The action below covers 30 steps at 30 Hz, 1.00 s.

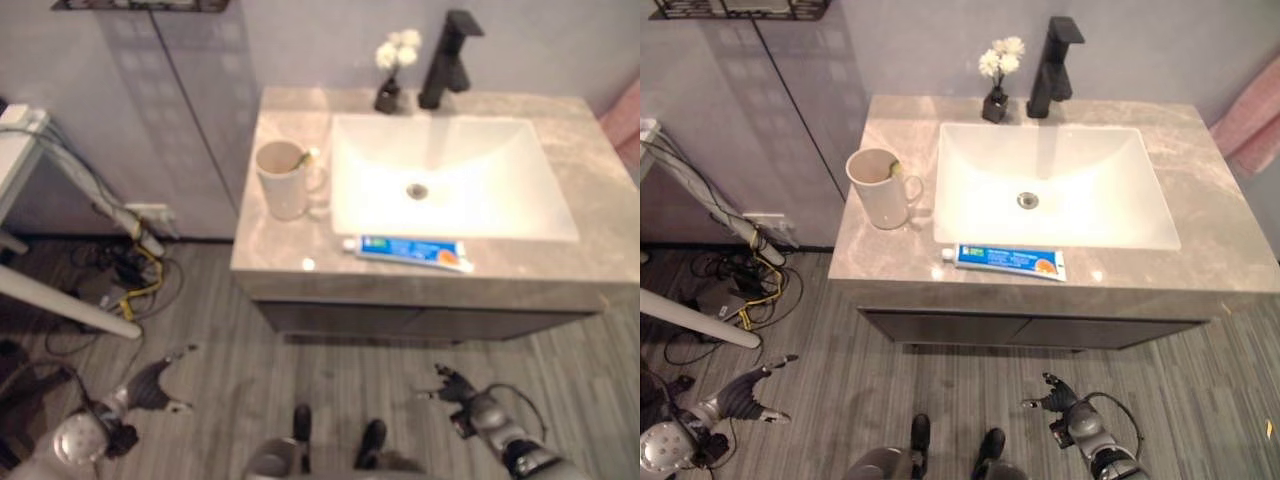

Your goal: Put brush and paste in cup on sink, flatten towel.

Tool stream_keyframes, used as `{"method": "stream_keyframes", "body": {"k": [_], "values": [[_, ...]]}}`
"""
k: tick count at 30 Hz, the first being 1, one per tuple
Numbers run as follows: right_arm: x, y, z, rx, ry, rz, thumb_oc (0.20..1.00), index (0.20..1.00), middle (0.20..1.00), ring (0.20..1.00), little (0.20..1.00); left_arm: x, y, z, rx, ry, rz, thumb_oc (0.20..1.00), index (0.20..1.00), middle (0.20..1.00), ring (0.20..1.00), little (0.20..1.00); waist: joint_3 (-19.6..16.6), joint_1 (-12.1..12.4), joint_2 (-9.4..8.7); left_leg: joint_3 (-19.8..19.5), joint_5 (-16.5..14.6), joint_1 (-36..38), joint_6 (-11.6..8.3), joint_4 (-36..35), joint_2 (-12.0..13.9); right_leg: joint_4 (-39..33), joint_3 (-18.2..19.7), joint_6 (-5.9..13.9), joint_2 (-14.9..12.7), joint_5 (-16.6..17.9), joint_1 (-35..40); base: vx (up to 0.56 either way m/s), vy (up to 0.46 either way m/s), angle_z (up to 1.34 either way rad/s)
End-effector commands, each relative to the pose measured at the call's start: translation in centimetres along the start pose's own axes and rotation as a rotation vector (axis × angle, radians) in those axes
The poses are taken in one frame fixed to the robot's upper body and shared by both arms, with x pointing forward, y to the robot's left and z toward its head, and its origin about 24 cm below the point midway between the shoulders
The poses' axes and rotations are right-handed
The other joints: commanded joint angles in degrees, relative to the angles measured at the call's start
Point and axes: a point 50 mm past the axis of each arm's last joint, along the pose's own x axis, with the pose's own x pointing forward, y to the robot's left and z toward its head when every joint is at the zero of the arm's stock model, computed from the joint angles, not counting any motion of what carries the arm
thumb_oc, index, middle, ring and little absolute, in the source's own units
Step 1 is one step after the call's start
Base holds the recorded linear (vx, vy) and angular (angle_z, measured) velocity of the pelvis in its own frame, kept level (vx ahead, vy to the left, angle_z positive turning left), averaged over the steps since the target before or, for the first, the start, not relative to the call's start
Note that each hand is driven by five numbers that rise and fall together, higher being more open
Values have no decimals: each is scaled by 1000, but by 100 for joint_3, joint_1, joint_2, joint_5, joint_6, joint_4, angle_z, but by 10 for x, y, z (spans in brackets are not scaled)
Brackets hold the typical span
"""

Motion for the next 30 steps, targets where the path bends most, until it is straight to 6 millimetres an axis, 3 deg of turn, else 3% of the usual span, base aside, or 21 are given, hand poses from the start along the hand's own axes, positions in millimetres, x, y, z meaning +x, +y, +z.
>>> {"method": "stream_keyframes", "body": {"k": [1, 2, 3, 4, 7, 8, 9, 10, 11, 12, 13, 15, 17, 23, 26, 30], "values": [[4, -17, 24, -49, -97, -18, 1000, 1000, 1000, 1000, 1000, -10, 12, 6, -8, -51, 42, 1000, 1000, 1000, 1000, 1000, -7, 277, -2, -947, -784, -132, 39, 672, 121, -555, -545, 242, -630, 548, 435, 23, 15, 6], [4, -16, 24, -49, -97, -17, 1000, 1000, 1000, 1000, 1000, -10, 12, 6, -8, -51, 42, 1000, 1000, 1000, 1000, 1000, -6, 269, 1, -954, -784, -132, 39, 675, 122, -566, -555, 242, -627, 553, 445, 32, -169, -30], [3, -19, 36, -92, -145, -8, 1000, 1000, 1000, 1000, 1000, -10, 23, 14, 15, -86, 81, 1000, 1000, 1000, 1000, 1000, 54, 297, -11, -1122, -752, -186, -18, 665, 215, -1071, -434, 160, -709, 732, 696, 74, -350, -16], [2, -20, 43, -112, -182, 9, 1000, 1000, 1000, 1000, 1000, -11, 32, 21, 24, -116, 124, 1000, 1000, 1000, 1000, 1000, 51, 302, -85, -1197, -675, -209, -103, 581, 339, -1160, -188, 147, -457, 472, 688, 108, -460, 10], [1, -16, 41, -122, -181, 34, 1000, 1000, 1000, 1000, 1000, -17, 36, 22, 23, -120, 149, 1000, 1000, 1000, 1000, 1000, -98, 347, -209, -1184, -478, -198, -243, 275, 518, -1411, -425, 127, -324, 288, 700, 118, -445, 23], [-2, -26, 42, -124, -200, 12, 1000, 1000, 1000, 1000, 1000, -19, 53, 32, 90, -147, 199, 1000, 1000, 1000, 1000, 1000, -228, 233, -233, -1339, 259, -201, -565, -571, 1001, -1738, -666, -14, 160, 99, 784, 89, -561, 21], [-2, -26, 41, -122, -200, 11, 1000, 1000, 1000, 1000, 1000, -19, 53, 32, 91, -148, 198, 1000, 1000, 1000, 1000, 1000, -245, 200, -220, -1386, 267, -231, -576, -571, 1009, -1780, -715, -21, 178, 113, 801, 117, -710, 32], [-4, -28, 36, -90, -191, -4, 1000, 1000, 1000, 1000, 1000, -18, 59, 35, 107, -160, 213, 1000, 1000, 1000, 1000, 1000, -264, 124, -202, -1362, 369, -325, -706, -571, 1093, -1873, -906, -46, 250, 69, 863, 102, -304, 136], [-9, -39, 23, -82, -150, -47, 1000, 1000, 1000, 1000, 1000, -12, 66, 40, 117, -183, 253, 1000, 1000, 1000, 1000, 1000, -330, -172, -127, -714, 435, -493, -790, -571, 1148, -2091, -1249, -2, 253, 83, 1023, 95, -295, 142], [-9, -40, 22, -82, -149, -50, 1000, 1000, 1000, 1000, 1000, -11, 66, 40, 116, -186, 253, 1000, 1000, 1000, 1000, 1000, -327, -173, -117, -719, 450, -503, -783, -571, 1137, -2112, -1268, -5, 248, 99, 1030, 110, -165, 166], [-11, -42, 16, -72, -128, -62, 1000, 1000, 1000, 1000, 1000, -6, 65, 41, 100, -198, 267, 1000, 1000, 1000, 1000, 1000, -359, -197, -115, -413, 309, -413, -773, -571, 1098, -2218, -1319, 12, 235, 109, 1101, 90, -38, 114], [-10, -45, 10, -77, -91, -80, 1000, 1000, 1000, 1000, 1000, -6, 61, 47, 85, -235, 300, 1000, 1000, 1000, 1000, 1000, -367, 44, -165, -833, 235, -287, -674, -571, 803, -2334, -1127, -102, 259, 161, 1132, 80, -54, 52], [-9, -45, 8, -78, -72, -79, 1000, 1000, 1000, 1000, 1000, -11, 63, 50, 90, -244, 321, 1000, 1000, 1000, 1000, 1000, -386, 154, -192, -1087, 218, -287, -651, -571, 695, -2334, -956, -127, 274, 162, 1088, 21, -29, -95], [-9, -34, -5, -47, -22, -61, 1000, 1000, 1000, 1000, 1000, -29, 70, 55, 111, -253, 344, 1000, 1000, 1000, 1000, 1000, -578, 177, -93, -1143, 152, -318, -558, -571, 520, -2334, -887, -71, 149, 247, 1014, 35, 61, -39], [-9, -15, -9, -35, -16, -12, 1000, 1000, 1000, 1000, 1000, -40, 80, 60, 148, -266, 369, 1000, 1000, 1000, 1000, 1000, -642, 166, -50, -1009, 71, -244, -534, -571, 474, -2334, -789, -30, 69, 311, 1008, 35, 73, -11], [-10, -13, -10, -51, -22, -33, 1000, 1000, 1000, 1000, 1000, -40, 85, 65, 169, -285, 382, 1000, 1000, 1000, 1000, 1000, -662, 98, 27, -945, 108, -282, -562, -571, 480, -2334, -778, 2, 34, 337, 967, 0, 32, -7]]}}
